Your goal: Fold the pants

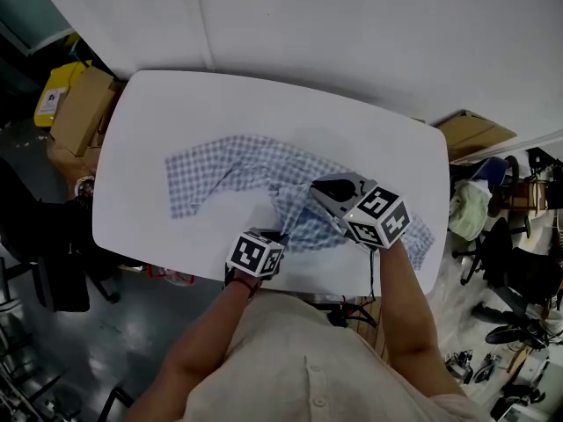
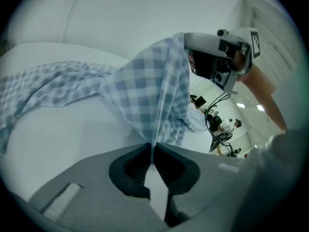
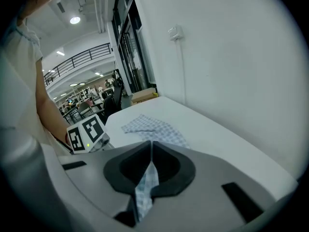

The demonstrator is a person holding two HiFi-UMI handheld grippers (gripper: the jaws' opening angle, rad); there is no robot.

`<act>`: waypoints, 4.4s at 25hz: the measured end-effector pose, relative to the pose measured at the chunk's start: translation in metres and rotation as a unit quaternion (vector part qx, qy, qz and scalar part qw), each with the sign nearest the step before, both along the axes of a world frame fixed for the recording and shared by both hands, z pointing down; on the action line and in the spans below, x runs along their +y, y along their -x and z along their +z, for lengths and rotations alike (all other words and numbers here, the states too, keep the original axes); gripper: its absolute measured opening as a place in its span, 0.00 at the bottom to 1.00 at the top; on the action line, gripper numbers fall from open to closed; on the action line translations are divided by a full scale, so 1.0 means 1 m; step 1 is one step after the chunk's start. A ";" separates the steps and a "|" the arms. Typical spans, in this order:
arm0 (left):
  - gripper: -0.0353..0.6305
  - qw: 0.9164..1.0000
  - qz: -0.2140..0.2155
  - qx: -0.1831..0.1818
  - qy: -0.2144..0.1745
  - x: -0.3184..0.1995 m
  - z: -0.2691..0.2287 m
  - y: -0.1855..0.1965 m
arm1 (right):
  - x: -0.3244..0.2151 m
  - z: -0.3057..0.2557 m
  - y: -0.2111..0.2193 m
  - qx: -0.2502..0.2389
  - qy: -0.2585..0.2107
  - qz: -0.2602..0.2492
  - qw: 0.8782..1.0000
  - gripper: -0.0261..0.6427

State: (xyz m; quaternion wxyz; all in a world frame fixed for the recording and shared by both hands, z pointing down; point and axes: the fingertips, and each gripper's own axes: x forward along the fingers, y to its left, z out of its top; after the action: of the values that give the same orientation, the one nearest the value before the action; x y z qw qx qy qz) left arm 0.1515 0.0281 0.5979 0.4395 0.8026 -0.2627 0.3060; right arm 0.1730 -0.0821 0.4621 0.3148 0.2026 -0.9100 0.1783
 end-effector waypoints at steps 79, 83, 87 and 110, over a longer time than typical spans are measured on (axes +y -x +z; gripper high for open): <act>0.24 0.975 0.060 -0.180 -0.118 -0.049 -0.034 0.190 | 0.020 0.099 0.152 0.185 0.009 -0.276 0.943 0.21; 0.21 0.980 0.042 -0.164 -0.105 -0.047 -0.032 0.200 | 0.022 0.124 0.161 0.205 0.039 -0.302 0.930 0.21; 0.20 0.983 0.022 -0.153 -0.095 -0.036 -0.036 0.219 | 0.020 0.138 0.168 0.231 0.036 -0.324 0.917 0.13; 0.10 0.972 -0.099 -0.115 -0.182 -0.072 -0.093 0.269 | 0.055 -0.012 0.314 0.092 -0.211 -0.504 0.833 0.08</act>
State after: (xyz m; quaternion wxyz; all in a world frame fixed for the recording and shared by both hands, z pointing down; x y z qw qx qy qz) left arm -0.1172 -0.0444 0.5051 0.2813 0.7983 -0.4409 0.2985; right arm -0.1410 -0.0266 0.4504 0.3933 -0.2069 -0.8682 -0.2207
